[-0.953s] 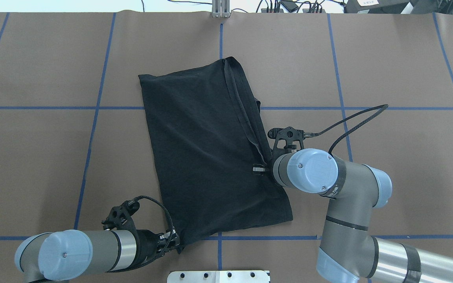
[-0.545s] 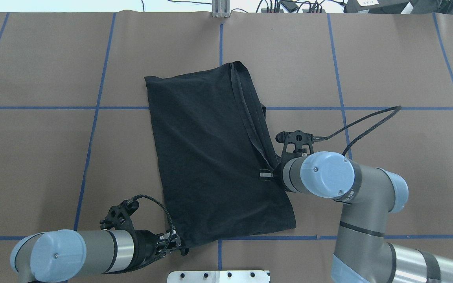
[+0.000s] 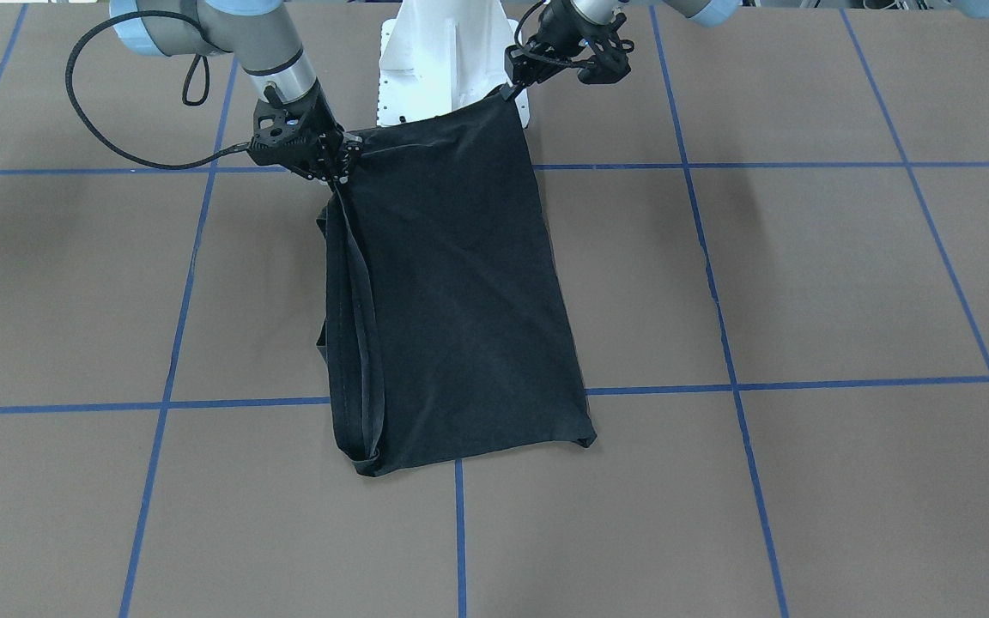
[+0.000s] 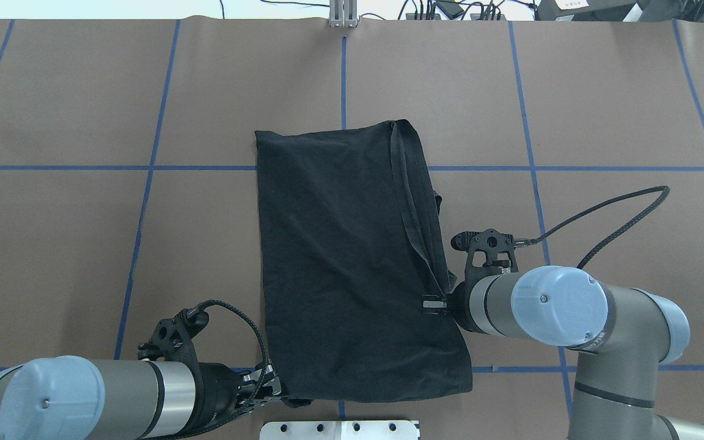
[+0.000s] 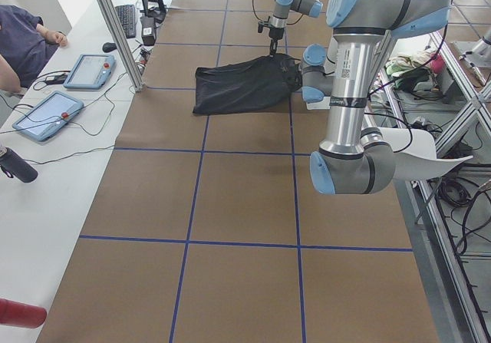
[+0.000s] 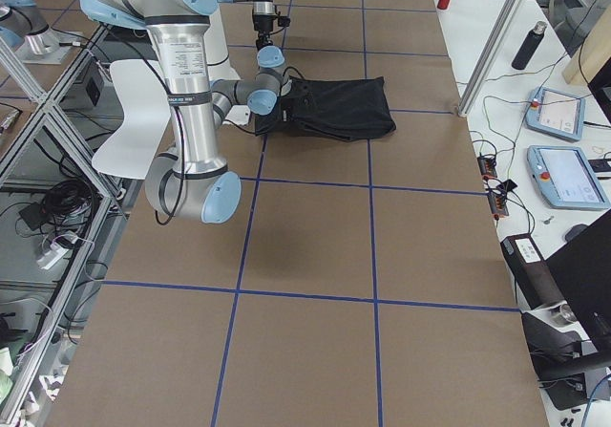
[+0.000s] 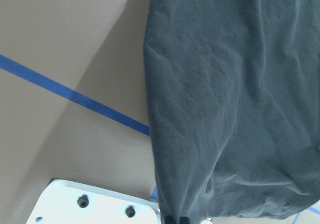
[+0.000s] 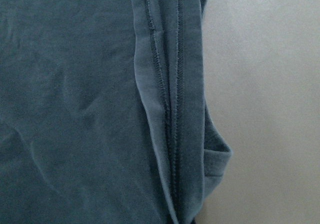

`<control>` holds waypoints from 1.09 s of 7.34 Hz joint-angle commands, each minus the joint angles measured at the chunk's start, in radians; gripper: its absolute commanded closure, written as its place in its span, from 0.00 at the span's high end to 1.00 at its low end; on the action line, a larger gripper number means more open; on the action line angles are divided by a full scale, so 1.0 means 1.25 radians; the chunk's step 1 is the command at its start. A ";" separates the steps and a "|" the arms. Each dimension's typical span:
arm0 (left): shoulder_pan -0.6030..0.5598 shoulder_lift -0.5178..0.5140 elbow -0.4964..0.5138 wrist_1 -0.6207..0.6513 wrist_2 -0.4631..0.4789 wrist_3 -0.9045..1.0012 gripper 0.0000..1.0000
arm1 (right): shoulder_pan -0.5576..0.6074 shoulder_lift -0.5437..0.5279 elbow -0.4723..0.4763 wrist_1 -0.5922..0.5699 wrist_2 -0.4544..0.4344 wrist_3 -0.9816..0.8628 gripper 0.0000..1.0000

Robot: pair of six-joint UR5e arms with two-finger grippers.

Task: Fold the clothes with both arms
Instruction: 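Grasp the shirt's near end with both grippers, then lift the near end with both grippers and fold it away from the robot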

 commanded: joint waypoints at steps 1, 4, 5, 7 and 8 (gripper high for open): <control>-0.075 -0.011 -0.003 0.034 -0.013 0.058 0.00 | 0.047 0.024 -0.008 -0.001 0.002 0.000 0.00; -0.217 -0.146 0.014 0.182 -0.061 0.174 0.00 | 0.122 0.144 -0.084 -0.068 0.007 0.000 0.00; -0.271 -0.189 0.041 0.210 -0.093 0.209 0.00 | 0.153 0.180 -0.099 -0.104 0.032 0.000 0.00; -0.350 -0.242 0.124 0.218 -0.100 0.285 0.00 | 0.187 0.252 -0.174 -0.114 0.040 0.000 0.00; -0.392 -0.274 0.188 0.217 -0.100 0.321 0.00 | 0.199 0.300 -0.233 -0.114 0.040 0.000 0.00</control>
